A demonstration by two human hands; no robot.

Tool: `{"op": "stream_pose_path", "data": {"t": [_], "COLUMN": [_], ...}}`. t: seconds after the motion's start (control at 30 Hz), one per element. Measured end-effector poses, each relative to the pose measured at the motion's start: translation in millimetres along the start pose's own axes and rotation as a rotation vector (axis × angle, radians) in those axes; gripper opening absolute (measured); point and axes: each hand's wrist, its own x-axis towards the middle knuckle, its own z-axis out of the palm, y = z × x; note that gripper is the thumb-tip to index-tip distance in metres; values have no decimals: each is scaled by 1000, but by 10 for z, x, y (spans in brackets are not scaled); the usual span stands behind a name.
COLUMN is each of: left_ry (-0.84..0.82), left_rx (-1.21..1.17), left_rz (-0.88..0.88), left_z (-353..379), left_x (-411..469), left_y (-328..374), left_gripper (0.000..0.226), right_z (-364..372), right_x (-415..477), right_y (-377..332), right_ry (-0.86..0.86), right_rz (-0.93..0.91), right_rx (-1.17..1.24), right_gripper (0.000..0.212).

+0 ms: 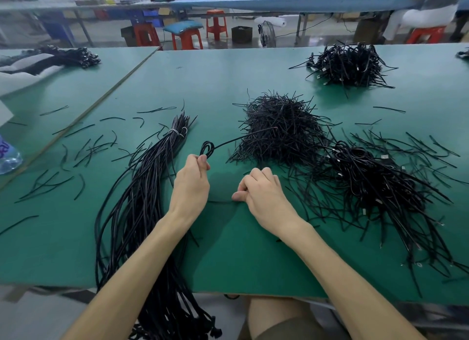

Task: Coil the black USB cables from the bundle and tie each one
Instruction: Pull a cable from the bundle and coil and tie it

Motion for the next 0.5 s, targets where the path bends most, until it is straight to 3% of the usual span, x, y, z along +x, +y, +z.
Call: {"op": "stream_pose_path", "data": {"t": [0.13, 0.3, 0.5], "left_ry": [-3, -33, -281], "left_rx": [-8, 26, -336], "left_rz": [7, 4, 22], "left_z": [0, 10, 126], "left_x": [-3, 1, 4], "left_y": [4, 7, 175], "left_gripper": [43, 41, 35], "right_z": [-21, -149, -204], "right_x": [3, 34, 36], "right_y": [-4, 41, 164], "right_ry": [27, 226, 359], "right_rz": [-28, 195, 219], "right_rx": [-14, 583, 972], "right_gripper": [15, 16, 11]}}
